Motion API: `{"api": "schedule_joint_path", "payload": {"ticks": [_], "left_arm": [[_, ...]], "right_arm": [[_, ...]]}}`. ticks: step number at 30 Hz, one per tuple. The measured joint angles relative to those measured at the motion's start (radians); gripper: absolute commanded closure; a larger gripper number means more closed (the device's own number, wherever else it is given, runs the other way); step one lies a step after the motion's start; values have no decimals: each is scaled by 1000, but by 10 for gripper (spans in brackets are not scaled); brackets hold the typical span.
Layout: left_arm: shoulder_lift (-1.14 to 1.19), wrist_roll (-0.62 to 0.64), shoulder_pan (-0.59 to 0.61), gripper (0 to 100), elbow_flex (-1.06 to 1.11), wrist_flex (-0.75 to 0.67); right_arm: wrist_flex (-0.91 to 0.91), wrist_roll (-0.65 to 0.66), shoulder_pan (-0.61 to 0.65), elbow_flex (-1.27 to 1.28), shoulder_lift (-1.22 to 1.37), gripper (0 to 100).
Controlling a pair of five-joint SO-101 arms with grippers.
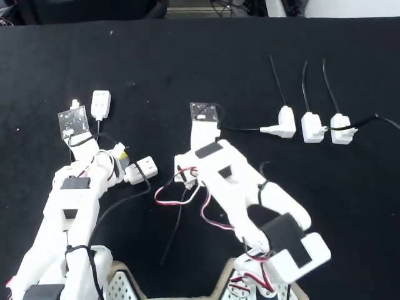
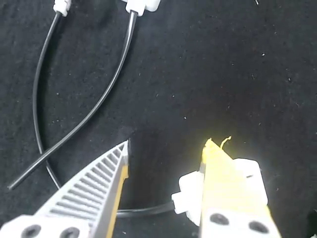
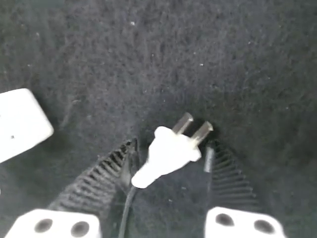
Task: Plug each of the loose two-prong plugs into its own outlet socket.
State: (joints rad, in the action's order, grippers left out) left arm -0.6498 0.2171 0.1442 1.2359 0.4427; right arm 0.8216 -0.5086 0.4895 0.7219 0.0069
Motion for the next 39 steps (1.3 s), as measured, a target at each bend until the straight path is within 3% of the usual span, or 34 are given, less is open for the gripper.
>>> {"api": "schedule_joint_path", "payload": {"ticks": [6, 11, 17, 22, 27, 32, 39], "left_arm": [[0, 0, 0, 766, 0, 0], [0, 0, 0, 766, 0, 0], [0, 0, 0, 766, 0, 0], [0, 0, 0, 766, 0, 0], [0, 0, 0, 766, 0, 0], [0, 0, 0, 766, 0, 0], [0, 0, 0, 766, 0, 0]], "right_arm": [[66, 29, -29, -55, 23, 985], [101, 204, -46, -153, 25, 987], [118, 580, -72, -417, 25, 987], [259, 957, -75, -603, 35, 987], [442, 1315, -75, -608, 94, 938], [459, 1335, -74, -542, 209, 761], [499, 1162, -74, -572, 247, 804]]}}
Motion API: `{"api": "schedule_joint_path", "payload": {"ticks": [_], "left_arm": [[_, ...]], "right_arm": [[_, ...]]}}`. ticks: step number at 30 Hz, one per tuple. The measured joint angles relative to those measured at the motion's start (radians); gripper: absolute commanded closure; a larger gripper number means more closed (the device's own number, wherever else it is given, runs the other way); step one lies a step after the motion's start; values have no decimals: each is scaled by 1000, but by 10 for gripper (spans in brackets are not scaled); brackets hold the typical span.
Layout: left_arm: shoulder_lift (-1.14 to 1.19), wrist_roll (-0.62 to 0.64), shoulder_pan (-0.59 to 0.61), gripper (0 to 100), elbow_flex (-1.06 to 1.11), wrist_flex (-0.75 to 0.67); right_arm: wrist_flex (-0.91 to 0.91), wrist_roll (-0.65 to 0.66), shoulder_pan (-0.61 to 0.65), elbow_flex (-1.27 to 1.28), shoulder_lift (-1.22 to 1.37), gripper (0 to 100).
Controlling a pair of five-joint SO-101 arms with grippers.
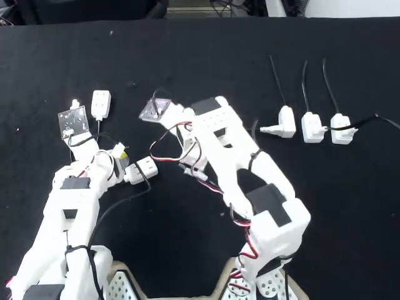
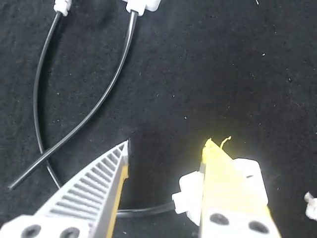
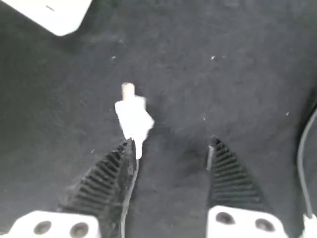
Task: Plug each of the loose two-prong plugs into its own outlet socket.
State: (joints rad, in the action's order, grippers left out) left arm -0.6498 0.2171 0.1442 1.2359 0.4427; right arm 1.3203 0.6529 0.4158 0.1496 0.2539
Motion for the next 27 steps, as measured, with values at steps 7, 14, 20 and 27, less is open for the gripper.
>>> {"api": "schedule_joint_path", "payload": {"ticks": [7, 14, 20, 27], "left_arm": [[0, 8, 0, 766, 0, 0], [0, 8, 0, 766, 0, 0], [0, 8, 0, 766, 0, 0], [0, 8, 0, 766, 0, 0]], "right_arm": [[94, -46, -20, -100, 11, 803], [163, -48, -3, -100, 25, 803], [126, -46, 58, 8, -52, 804], [-160, -121, 74, 227, -52, 805]]}}
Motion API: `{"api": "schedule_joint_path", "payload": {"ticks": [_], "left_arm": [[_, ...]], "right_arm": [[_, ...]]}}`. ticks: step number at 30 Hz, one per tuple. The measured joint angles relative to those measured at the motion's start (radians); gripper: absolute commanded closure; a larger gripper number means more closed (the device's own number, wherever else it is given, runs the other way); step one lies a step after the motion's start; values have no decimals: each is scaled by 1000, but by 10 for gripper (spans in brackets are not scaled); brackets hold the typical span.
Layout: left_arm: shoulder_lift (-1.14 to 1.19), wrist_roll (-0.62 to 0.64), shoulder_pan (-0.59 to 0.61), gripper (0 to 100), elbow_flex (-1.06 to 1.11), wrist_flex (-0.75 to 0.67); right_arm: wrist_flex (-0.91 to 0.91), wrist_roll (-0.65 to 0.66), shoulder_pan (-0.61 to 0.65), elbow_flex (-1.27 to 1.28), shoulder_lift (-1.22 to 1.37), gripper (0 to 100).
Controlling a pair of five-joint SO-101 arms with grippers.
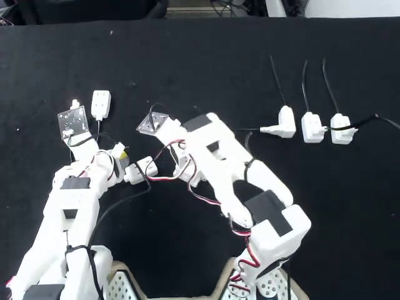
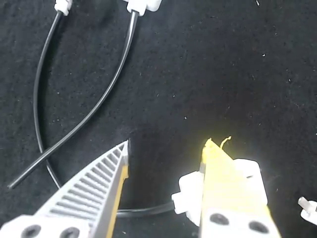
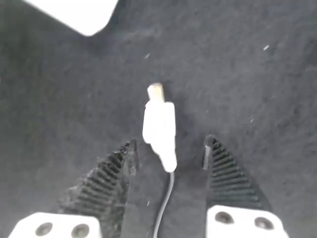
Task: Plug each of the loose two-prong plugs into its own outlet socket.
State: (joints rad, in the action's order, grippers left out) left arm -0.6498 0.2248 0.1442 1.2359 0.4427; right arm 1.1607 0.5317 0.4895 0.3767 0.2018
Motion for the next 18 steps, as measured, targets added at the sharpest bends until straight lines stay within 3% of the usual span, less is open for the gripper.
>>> {"api": "schedule_joint_path", "payload": {"ticks": [3, 7, 12, 18], "left_arm": [[0, 0, 0, 766, 0, 0], [0, 0, 0, 766, 0, 0], [0, 0, 0, 766, 0, 0], [0, 0, 0, 766, 0, 0]], "right_arm": [[-52, -2, 0, 6, 0, 840], [-133, 52, 0, 55, 0, 995], [-175, 112, -6, 109, -26, 988], [-5, 58, -28, 110, -192, 988]]}}
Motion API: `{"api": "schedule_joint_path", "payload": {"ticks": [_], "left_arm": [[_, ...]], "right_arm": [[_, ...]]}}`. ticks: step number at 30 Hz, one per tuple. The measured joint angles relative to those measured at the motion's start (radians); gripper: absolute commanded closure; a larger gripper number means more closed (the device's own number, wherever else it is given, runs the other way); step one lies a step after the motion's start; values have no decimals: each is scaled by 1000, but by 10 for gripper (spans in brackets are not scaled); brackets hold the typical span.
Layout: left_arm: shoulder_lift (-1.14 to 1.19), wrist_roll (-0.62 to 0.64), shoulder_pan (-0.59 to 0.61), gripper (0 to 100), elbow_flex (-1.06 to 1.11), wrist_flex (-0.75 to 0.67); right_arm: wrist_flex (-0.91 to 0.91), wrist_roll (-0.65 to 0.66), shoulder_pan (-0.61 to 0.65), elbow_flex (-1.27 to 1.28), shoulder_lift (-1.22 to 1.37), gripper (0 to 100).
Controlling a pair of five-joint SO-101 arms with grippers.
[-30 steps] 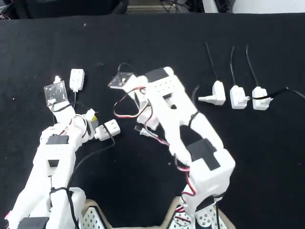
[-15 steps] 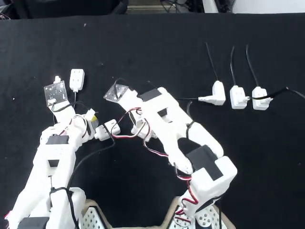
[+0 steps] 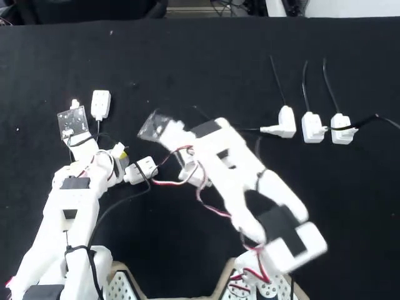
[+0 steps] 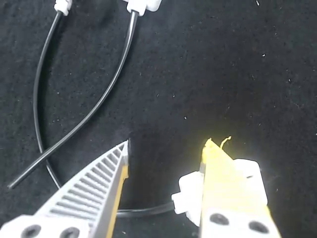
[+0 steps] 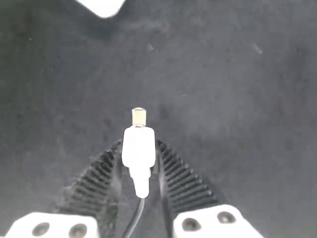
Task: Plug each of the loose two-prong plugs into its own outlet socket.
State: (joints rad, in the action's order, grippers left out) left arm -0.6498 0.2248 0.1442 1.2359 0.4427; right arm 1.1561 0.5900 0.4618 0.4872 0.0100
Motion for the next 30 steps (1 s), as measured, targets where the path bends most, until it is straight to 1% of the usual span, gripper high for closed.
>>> {"api": "schedule_joint_path", "payload": {"ticks": [5, 11, 14, 17, 19, 22, 24, 27, 30], "left_arm": [[0, 0, 0, 766, 0, 0], [0, 0, 0, 766, 0, 6], [0, 0, 0, 766, -18, 75], [0, -6, 0, 766, -110, 206], [0, -52, 0, 766, -195, 290], [0, -127, 0, 766, -331, 368], [0, -133, 0, 766, -431, 417], [0, -137, -17, 766, -562, 488], [0, -138, -87, 790, -597, 514]], "right_arm": [[-18, -144, -17, 26, -189, 988], [-157, -199, -17, 150, -410, 988], [-311, -287, -17, 250, -508, 988], [-520, -384, -38, 408, -568, 988], [-626, -459, -51, 488, -595, 988], [-710, -595, -49, 569, -635, 988], [-752, -660, -52, 606, -661, 988], [-832, -700, -57, 663, -690, 988], [-951, -712, -46, 735, -697, 988]]}}
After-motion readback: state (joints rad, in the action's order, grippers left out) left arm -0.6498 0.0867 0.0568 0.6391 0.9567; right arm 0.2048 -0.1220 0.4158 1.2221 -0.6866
